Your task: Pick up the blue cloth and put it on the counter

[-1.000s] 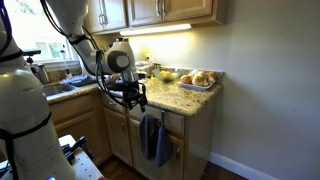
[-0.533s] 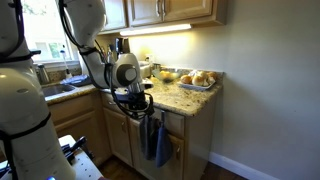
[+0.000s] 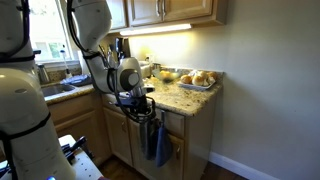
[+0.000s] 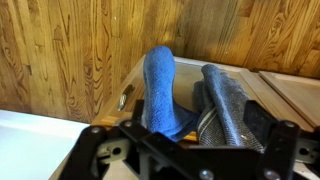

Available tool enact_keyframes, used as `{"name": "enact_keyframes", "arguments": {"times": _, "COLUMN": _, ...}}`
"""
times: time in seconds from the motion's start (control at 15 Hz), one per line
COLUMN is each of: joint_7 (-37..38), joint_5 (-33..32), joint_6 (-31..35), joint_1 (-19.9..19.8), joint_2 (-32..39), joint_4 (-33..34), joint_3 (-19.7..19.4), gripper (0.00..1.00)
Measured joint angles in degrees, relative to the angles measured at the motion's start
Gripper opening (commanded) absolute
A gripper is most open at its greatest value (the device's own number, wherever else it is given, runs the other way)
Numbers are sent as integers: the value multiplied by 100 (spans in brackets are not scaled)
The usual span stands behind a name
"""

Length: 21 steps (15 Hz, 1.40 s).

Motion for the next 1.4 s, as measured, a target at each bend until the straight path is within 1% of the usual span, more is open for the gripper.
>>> {"name": "enact_keyframes", "arguments": {"times": 0.13, "joint_7": 42, "joint_5": -156, "joint_6": 11, "joint_1": 3, "joint_2": 8, "joint_4": 22, "joint_3": -14, "gripper": 100}}
{"name": "enact_keyframes", "arguments": {"times": 0.2, "joint_7": 143, "joint_5": -387, "joint_6": 34, "joint_1": 6, "joint_2": 21, "joint_4": 53, "joint_3": -52, "gripper": 100}}
{"name": "enact_keyframes", "arguments": {"times": 0.47, "joint_7": 856, "joint_5": -1748, "joint_6": 168, "joint_1": 14, "joint_2": 176, "joint_4": 328, "joint_3": -393, "gripper": 100}}
{"name": "enact_keyframes", "arguments": {"times": 0.6, "joint_7": 1074, "joint_5": -2080, "joint_6": 271, "joint_1": 13, "joint_2": 392, "joint_4": 502, "joint_3": -533, "gripper": 100}}
{"name": "enact_keyframes", "arguments": {"times": 0.8, "joint_7": 1268, "joint_5": -2176, "joint_6": 467, "joint_1": 14, "joint_2": 857, "joint_4": 757, "joint_3": -651, "gripper": 100}}
{"name": "enact_keyframes", "arguments": {"times": 1.0, "joint_7": 1358, "joint_5": -2188, "joint_6": 853, "joint_1": 26, "joint_2": 1399, "joint_4": 1033, "joint_3": -794, "gripper": 100}}
{"name": "enact_keyframes", "arguments": {"times": 1.2, "joint_7": 1362, "joint_5": -2184, "joint_6": 1418, "joint_1": 78, "joint_2": 1914, "joint_4": 1279, "joint_3": -1017, "gripper": 100}}
{"name": "enact_keyframes", "arguments": {"times": 1.4, "joint_7": 1362, "joint_5": -2138, "joint_6": 2112, "joint_1": 217, "joint_2": 2365, "joint_4": 1456, "joint_3": -1304, "gripper": 100}}
